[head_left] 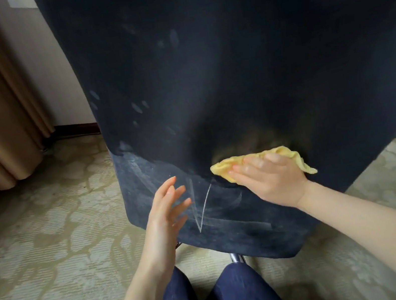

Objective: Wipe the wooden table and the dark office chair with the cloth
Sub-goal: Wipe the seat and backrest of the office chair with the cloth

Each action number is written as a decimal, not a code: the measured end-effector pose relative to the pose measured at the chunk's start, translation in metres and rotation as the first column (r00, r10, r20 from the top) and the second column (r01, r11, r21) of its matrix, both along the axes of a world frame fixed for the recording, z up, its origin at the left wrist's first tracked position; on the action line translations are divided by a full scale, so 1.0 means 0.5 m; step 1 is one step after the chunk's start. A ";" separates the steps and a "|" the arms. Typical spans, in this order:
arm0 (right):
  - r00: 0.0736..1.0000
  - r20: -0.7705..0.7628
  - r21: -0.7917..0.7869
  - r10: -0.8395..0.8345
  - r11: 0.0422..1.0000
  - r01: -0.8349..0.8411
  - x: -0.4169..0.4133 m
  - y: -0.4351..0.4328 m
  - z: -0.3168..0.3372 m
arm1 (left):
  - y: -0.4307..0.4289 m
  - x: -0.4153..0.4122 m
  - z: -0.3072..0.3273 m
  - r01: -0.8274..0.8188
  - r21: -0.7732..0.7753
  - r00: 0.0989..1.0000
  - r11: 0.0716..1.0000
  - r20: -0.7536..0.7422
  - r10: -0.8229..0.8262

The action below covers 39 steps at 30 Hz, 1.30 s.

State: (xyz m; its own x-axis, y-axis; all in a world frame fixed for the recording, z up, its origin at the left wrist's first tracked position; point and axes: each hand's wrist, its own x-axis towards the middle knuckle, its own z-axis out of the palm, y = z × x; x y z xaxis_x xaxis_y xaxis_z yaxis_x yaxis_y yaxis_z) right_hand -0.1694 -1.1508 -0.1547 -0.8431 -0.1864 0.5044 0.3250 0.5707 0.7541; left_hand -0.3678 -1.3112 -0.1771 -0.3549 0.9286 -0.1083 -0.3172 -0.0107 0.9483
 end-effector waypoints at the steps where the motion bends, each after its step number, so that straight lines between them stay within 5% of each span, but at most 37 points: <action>1: 0.996 0.090 -0.018 -0.016 1.000 0.018 0.010 -0.001 -0.011 | 0.000 -0.001 -0.001 -0.005 -0.013 1.000 1.000 -0.020 0.004; 7: 0.939 0.340 -0.140 0.053 0.990 -0.005 0.058 -0.007 0.006 | 0.018 -0.033 0.006 -0.129 -0.073 0.981 0.989 -0.155 0.117; 15: 0.995 -0.045 0.007 0.086 0.996 -0.085 -0.036 -0.019 0.158 | 0.074 -0.121 0.114 -0.302 0.072 0.907 0.951 -0.285 0.310; 22: 0.889 -0.436 0.139 0.144 0.986 -0.092 -0.225 -0.054 0.286 | 0.083 -0.135 0.141 -0.254 0.092 0.898 0.963 -0.347 0.270; 26: 0.838 -0.540 0.077 0.081 0.996 -0.046 -0.321 -0.063 0.268 | 0.089 -0.134 0.118 -0.271 0.032 0.900 0.962 -0.346 0.265; 34: 0.974 -0.224 0.056 0.016 0.998 -0.004 -0.333 -0.035 0.104 | 0.112 -0.171 0.088 -0.288 0.021 0.833 0.957 -0.488 0.261; 39: 0.993 0.106 0.049 0.045 0.998 -0.050 -0.270 -0.023 0.046 | 0.141 -0.208 0.112 -0.290 0.021 0.882 0.957 -0.383 0.276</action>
State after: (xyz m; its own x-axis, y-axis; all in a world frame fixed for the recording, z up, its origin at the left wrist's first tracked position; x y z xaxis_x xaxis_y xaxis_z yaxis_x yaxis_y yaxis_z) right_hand -0.3044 -1.1621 -0.1315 -0.8805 -0.2508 0.4023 0.2162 0.5430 0.8115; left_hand -0.4720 -1.2409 -0.1211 -0.6224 0.7807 0.0558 0.0767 -0.0102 0.9970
